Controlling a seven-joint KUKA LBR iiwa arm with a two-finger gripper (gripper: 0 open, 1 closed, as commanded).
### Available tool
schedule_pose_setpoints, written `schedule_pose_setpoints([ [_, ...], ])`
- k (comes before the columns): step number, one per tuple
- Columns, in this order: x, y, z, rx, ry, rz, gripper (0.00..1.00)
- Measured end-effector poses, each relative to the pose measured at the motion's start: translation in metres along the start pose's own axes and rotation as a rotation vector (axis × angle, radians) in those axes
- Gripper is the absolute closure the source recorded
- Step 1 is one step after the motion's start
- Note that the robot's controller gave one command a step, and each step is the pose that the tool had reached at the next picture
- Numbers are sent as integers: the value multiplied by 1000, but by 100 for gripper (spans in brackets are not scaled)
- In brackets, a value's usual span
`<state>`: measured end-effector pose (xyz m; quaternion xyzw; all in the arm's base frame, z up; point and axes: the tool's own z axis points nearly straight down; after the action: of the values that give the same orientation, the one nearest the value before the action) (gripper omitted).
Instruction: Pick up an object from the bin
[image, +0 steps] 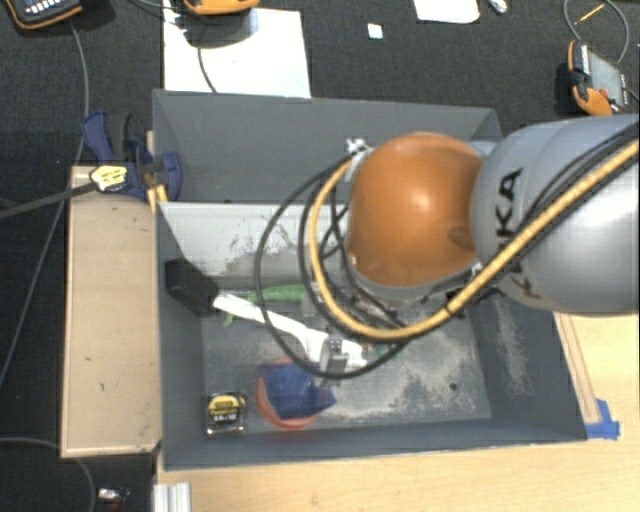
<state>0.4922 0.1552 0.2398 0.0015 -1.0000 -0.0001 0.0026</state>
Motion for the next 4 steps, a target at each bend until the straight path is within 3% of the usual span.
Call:
schedule_pose_setpoints([
  [1,-2,-1,-4,-1,-7,5,0],
  [2,-17,-29,136,-4,-16,-9,0],
  [3,-11,-30,91,-4,-15,2,0],
  [4,6,-38,133,-6,-19,-5,0],
])
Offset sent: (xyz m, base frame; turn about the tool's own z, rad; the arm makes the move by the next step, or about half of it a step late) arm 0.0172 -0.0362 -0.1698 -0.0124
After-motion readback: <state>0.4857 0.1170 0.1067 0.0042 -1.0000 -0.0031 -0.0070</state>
